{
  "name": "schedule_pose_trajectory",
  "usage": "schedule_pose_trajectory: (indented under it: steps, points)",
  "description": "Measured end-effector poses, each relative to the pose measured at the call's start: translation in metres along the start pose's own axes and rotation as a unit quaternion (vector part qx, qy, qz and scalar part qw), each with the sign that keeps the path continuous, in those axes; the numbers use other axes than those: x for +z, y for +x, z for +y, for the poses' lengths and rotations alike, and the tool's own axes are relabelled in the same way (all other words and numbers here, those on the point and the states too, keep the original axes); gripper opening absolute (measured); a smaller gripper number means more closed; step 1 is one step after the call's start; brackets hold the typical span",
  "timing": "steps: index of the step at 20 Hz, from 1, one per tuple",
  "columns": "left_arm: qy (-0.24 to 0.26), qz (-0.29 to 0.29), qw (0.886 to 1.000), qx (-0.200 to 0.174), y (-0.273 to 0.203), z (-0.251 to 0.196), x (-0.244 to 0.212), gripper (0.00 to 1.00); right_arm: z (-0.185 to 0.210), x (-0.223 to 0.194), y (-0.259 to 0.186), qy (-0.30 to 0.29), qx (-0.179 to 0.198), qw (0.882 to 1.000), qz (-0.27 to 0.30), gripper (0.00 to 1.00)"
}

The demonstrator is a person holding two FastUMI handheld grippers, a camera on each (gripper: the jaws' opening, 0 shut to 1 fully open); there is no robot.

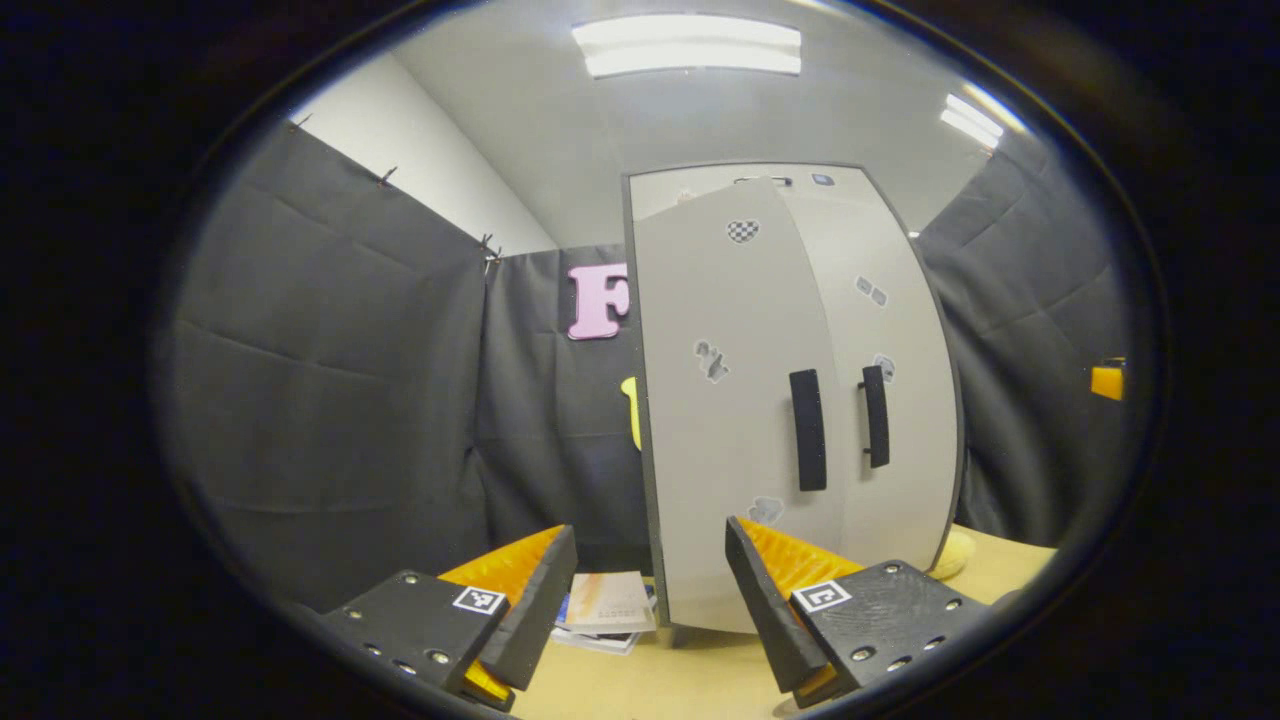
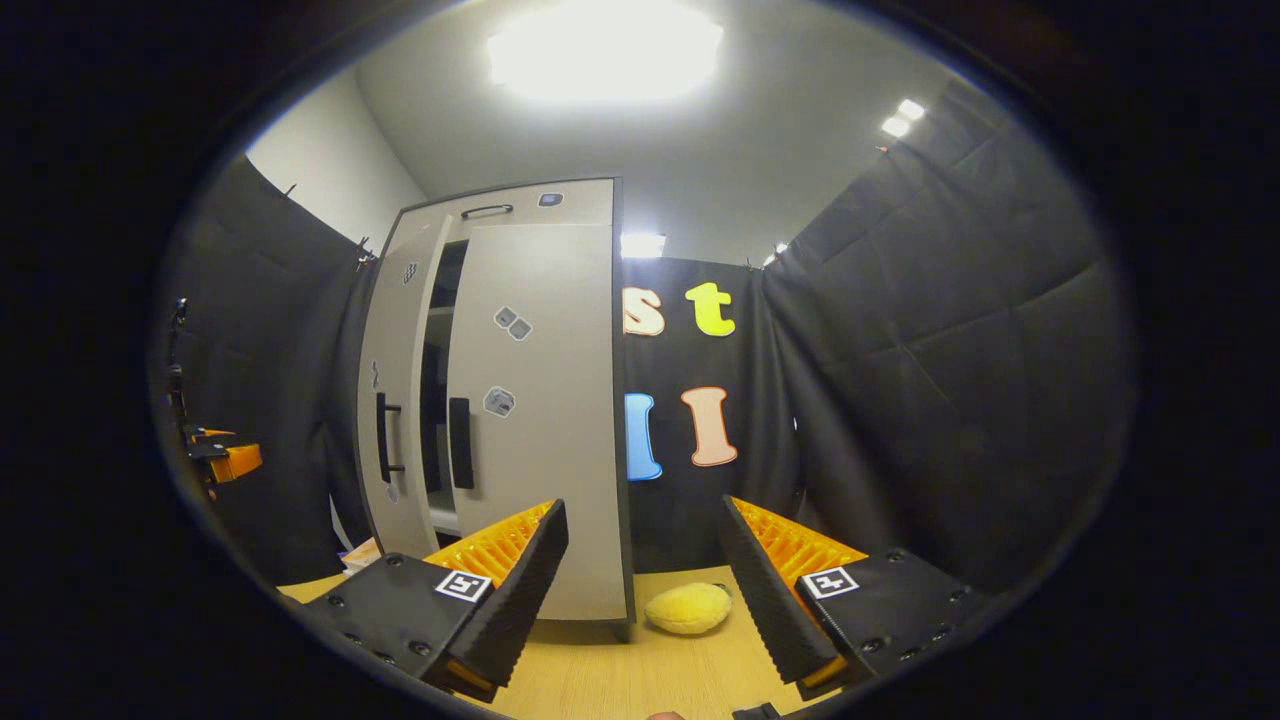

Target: Grasp the bottle in the cabinet with the left hand and place it on the coaster, then close the right door with the right hand and the left door with the left hand.

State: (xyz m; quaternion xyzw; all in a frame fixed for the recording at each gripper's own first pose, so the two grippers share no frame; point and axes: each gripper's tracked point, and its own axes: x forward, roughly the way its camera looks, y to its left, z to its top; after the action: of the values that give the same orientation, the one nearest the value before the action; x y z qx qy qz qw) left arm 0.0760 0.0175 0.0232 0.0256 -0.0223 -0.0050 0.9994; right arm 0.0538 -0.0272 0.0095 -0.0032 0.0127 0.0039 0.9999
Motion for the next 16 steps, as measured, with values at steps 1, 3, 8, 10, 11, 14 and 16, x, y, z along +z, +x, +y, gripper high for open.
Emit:
schedule_pose_trajectory:
  steps: [1, 3, 8, 10, 11, 14, 16]
  points:
    - [0.001, 0.0, 1.0, 0.0, -0.004, 0.004, 0.0, 0.95, 0.004, 0.002, -0.004, -0.001, 0.002, 1.0, -0.001, 0.97]
    - [0.0, 0.001, 1.0, -0.002, -0.016, 0.012, 0.001, 0.94, 0.009, 0.004, -0.01, -0.002, 0.002, 1.0, -0.001, 0.97]
    - [0.007, -0.001, 1.0, 0.0, -0.042, 0.031, 0.004, 0.95, 0.021, 0.011, -0.026, -0.004, 0.006, 1.0, -0.005, 0.96]
    - [0.008, -0.001, 1.0, 0.0, -0.052, 0.035, 0.003, 0.95, 0.023, 0.013, -0.029, -0.002, 0.005, 1.0, -0.007, 0.96]
    - [0.008, -0.002, 1.0, 0.0, -0.055, 0.036, 0.003, 0.95, 0.025, 0.015, -0.031, -0.001, 0.004, 1.0, -0.009, 0.96]
    - [0.008, -0.004, 1.0, -0.001, -0.063, 0.04, 0.005, 0.95, 0.026, 0.018, -0.036, -0.002, 0.002, 1.0, -0.012, 0.96]
    - [0.007, -0.004, 1.0, -0.001, -0.065, 0.042, 0.004, 0.95, 0.027, 0.019, -0.039, -0.005, 0.001, 1.0, -0.012, 0.96]
